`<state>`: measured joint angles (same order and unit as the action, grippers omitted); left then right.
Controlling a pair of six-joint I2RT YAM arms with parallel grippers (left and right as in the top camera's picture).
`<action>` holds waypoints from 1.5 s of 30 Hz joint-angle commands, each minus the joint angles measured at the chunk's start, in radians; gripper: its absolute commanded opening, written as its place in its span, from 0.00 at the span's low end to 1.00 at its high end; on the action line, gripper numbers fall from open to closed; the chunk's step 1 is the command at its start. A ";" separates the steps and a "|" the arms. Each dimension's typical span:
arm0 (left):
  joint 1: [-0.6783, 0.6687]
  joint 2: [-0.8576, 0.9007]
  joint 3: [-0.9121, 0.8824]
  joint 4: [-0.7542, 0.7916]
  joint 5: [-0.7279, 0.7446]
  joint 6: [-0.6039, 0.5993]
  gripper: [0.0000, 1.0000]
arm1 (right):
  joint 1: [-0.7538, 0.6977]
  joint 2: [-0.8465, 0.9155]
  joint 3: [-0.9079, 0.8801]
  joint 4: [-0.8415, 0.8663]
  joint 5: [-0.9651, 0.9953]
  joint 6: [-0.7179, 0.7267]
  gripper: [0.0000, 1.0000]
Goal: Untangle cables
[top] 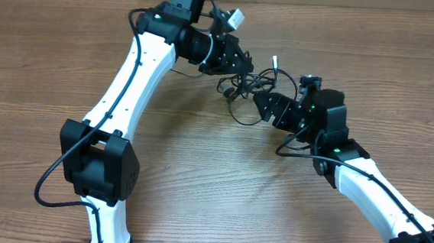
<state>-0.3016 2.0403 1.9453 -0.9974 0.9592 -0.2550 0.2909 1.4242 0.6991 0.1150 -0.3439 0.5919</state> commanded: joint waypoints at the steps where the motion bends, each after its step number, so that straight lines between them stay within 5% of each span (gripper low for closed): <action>1: 0.024 -0.010 0.012 0.007 0.087 0.008 0.04 | 0.030 -0.003 0.008 0.005 0.094 -0.157 0.79; 9: 0.047 -0.010 0.012 0.007 0.134 0.004 0.04 | 0.059 0.065 0.008 0.039 0.081 -0.156 0.72; 15: 0.046 -0.010 0.012 0.007 0.141 0.004 0.04 | 0.129 0.163 0.008 0.224 0.034 -0.155 0.66; 16: 0.046 -0.010 0.012 0.006 0.141 0.004 0.04 | 0.139 0.171 0.008 0.251 0.025 -0.155 0.57; 18: 0.048 -0.010 0.012 0.007 0.141 0.004 0.04 | 0.154 0.177 0.008 0.271 0.037 -0.155 0.15; 19: 0.051 -0.010 0.012 0.007 0.139 0.005 0.04 | 0.153 0.177 0.008 0.267 0.047 -0.155 0.04; 25: 0.143 -0.010 0.012 0.010 -0.004 0.057 0.04 | 0.078 0.116 0.008 0.123 0.163 -0.156 0.04; 33: 0.366 -0.010 0.012 0.003 -0.212 0.057 0.04 | -0.235 -0.177 0.009 -0.200 0.198 -0.156 0.04; 40: 0.468 -0.010 0.012 -0.001 -0.248 0.057 0.04 | -0.488 -0.338 0.009 -0.285 0.194 -0.156 0.04; 45: 0.504 -0.010 0.012 -0.002 -0.455 0.026 0.04 | -0.654 -0.402 0.021 -0.294 0.194 -0.155 0.04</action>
<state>0.1612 2.0403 1.9453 -1.0031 0.6914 -0.2279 -0.2848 1.0637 0.6991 -0.1799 -0.1806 0.4408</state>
